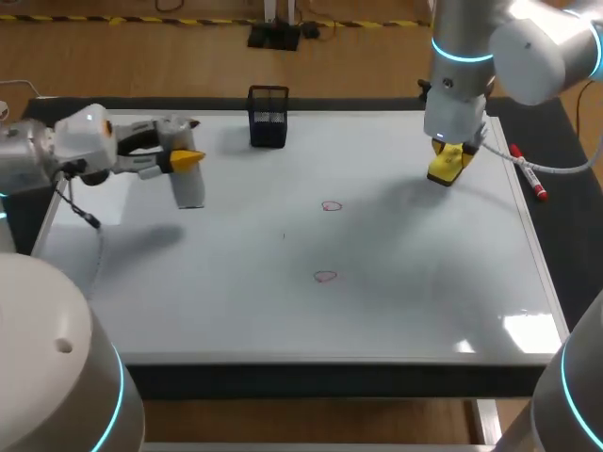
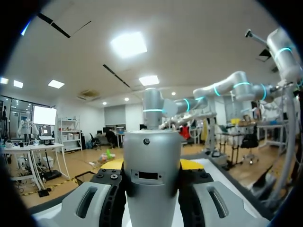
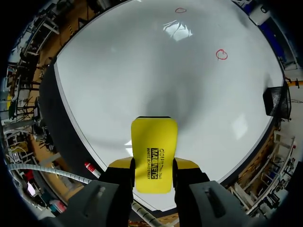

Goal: Pick up the inspection probe, press it on each red-marked spot on the whiteboard one by one, put down the probe, pick up the eraser, and wipe off all the red marks.

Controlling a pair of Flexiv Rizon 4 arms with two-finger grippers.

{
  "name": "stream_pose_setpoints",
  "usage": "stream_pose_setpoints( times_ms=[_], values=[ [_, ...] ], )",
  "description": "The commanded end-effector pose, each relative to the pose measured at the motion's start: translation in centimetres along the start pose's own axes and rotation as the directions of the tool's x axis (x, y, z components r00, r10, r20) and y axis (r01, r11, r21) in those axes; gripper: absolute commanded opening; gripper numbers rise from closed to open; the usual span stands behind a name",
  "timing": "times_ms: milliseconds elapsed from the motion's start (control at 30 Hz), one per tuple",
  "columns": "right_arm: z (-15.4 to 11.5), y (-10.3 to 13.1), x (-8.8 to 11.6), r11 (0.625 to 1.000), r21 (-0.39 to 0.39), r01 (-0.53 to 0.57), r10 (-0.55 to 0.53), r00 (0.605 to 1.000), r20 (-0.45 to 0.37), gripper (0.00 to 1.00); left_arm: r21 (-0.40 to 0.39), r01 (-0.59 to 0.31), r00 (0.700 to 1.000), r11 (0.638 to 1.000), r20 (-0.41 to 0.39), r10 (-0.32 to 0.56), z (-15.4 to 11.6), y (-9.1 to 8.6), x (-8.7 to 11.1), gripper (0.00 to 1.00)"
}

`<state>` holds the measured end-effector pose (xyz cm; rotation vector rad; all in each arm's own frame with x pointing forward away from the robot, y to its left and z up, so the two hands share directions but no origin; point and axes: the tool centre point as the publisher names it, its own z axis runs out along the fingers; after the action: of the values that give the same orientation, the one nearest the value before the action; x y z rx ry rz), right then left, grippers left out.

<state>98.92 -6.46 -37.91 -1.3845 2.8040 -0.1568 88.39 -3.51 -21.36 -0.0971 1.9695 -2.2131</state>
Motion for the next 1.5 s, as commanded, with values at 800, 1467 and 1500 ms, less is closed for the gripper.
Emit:
stream_pose_setpoints(
  times_ms=[800,1467,1500],
  values=[
    [-0.1,-0.1,0.0,1.000,0.001,0.001,-0.001,1.000,-0.002,0.00,0.026,0.009,0.990,1.000,-0.142,-0.005,18.9,2.7,2.8,0.00],
    [-0.1,-0.1,0.0,1.000,0.001,0.001,-0.001,1.000,-0.002,0.00,0.061,0.039,0.983,0.997,-0.182,-0.027,22.7,5.6,1.4,0.00],
    [-0.1,-0.1,0.0,1.000,0.001,0.001,-0.001,1.000,-0.002,0.00,0.061,0.041,0.983,0.997,-0.181,-0.029,22.7,5.7,1.2,0.00]
  ],
)
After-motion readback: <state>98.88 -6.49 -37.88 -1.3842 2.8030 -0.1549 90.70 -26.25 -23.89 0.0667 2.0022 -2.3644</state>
